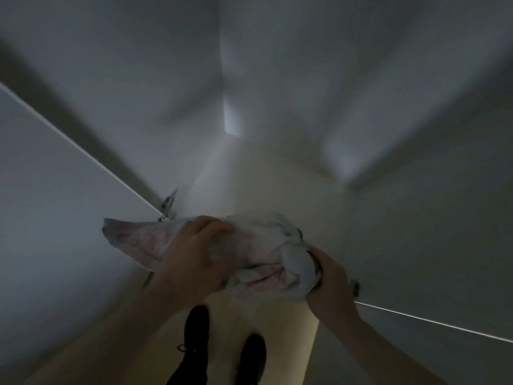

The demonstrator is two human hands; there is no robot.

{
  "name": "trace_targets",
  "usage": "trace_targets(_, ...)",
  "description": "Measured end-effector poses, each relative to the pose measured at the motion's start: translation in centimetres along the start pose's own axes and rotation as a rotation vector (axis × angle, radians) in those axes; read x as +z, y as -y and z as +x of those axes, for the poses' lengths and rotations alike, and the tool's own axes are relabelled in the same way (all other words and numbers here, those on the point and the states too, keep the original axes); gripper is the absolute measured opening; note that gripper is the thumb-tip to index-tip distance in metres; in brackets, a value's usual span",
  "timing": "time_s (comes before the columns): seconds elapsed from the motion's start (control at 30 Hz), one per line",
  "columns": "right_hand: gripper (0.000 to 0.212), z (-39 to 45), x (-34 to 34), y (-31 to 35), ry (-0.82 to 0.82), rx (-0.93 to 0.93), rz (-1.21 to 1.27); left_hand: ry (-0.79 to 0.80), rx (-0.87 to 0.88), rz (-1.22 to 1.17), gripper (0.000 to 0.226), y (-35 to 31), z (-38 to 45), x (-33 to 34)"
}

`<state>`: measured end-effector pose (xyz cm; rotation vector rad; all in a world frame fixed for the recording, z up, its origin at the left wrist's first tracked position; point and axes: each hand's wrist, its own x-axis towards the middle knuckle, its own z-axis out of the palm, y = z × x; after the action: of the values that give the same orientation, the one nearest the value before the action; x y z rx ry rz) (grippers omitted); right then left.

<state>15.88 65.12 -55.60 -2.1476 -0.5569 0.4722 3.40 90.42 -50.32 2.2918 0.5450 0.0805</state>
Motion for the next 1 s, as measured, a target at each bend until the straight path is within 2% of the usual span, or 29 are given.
trace_targets(0.1, 0.028, -2.3, -1.0, 4.4, 0.039, -0.031, 0.081, 0.116, -0.039, 0.253, 0.1, 1.7, -4.1, -3.8)
trace_targets(0.2, 0.036, -6.3, -1.8, 8.4, 0.111, -0.022, 0.099, 0.245, -0.108, 0.327, 0.115, 1.8, -8.8, -6.7)
trace_targets(0.3, 0.04, -9.6, -2.1, 11.1, 0.148, 0.037, 0.13, 0.257, -0.086, 0.308, 0.11, 1.3, -12.2, -8.1)
trace_targets(0.43, 0.031, -13.8, -2.7, 14.9, 0.208, 0.087, 0.155, 0.188, -0.027, 0.273, 0.105, -1.0, -16.4, -9.3)
trace_targets(0.53, 0.05, -16.3, -3.9, 17.4, 0.264, 0.051, 0.027, 0.189, 0.04, 0.293, 0.101, -2.6, -19.2, -10.6)
trace_targets(0.6, 0.052, -17.8, -4.7, 19.4, 0.315, 0.011, -0.043, 0.174, 0.02, 0.278, 0.096, -3.3, -21.1, -11.6)
trace_targets(0.67, 0.048, -18.5, -5.4, 21.1, 0.357, -0.021, -0.084, 0.166, -0.015, 0.274, 0.079, -3.8, -22.7, -12.3)
trace_targets(0.77, 0.053, -19.9, -6.4, 22.8, 0.42, -0.089, -0.106, 0.115, -0.034, 0.208, 0.047, -4.8, -25.8, -13.2)
trace_targets(0.87, 0.043, -21.0, -7.3, 23.9, 0.454, -0.099, -0.117, 0.01, -0.036, 0.072, 0.029, -6.6, -28.4, -13.9)
trace_targets(0.93, 0.038, -21.3, -7.8, 24.6, 0.475, -0.107, -0.144, -0.046, -0.047, 0.02, 0.03, -7.7, -29.6, -14.2)
trace_targets(1.0, 0.033, -21.7, -7.8, 26.1, 0.509, -0.123, -0.189, -0.057, -0.115, 0.018, 0.048, -8.1, -31.0, -14.7)
